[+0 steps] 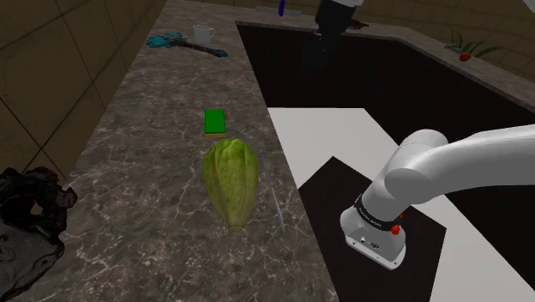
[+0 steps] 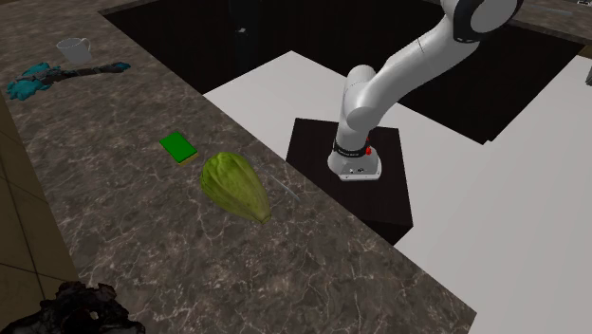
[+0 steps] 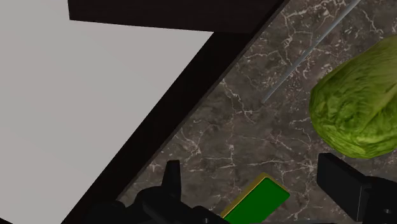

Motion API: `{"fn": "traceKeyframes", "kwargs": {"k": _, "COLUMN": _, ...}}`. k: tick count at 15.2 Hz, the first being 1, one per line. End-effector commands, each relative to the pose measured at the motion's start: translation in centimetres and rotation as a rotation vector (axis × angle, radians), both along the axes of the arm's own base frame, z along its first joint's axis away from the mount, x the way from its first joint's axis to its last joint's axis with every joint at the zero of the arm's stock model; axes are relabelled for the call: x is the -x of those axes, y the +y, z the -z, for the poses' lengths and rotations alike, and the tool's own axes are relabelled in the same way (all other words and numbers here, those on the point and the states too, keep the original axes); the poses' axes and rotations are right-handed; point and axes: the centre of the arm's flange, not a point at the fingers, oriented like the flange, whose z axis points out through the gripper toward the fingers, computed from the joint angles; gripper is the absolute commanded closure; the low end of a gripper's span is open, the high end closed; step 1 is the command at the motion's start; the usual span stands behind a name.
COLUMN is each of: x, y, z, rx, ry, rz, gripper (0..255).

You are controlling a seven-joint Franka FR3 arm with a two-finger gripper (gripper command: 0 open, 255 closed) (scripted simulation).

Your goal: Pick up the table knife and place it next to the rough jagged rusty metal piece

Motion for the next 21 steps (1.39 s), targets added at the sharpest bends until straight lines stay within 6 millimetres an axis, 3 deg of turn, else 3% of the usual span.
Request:
{"fn": "traceKeyframes", "kwargs": {"k": 1, "x": 0.0, "y": 0.0, "z": 0.0, "rx": 0.0, "ry": 0.0, "rz": 0.0, "gripper": 0}}
{"fn": "traceKeyframes", "kwargs": {"k": 11, "x": 4.4, "y": 7.7, "z": 9.4, "rx": -0.008, "ry": 0.076, "rz": 0.309, "gripper": 0}}
{"fn": "traceKeyframes", "kwargs": {"k": 21, "x": 6.9, "y": 16.5, "z": 18.5, "rx": -0.016, "ry": 0.152, "rz": 0.619, "gripper": 0}}
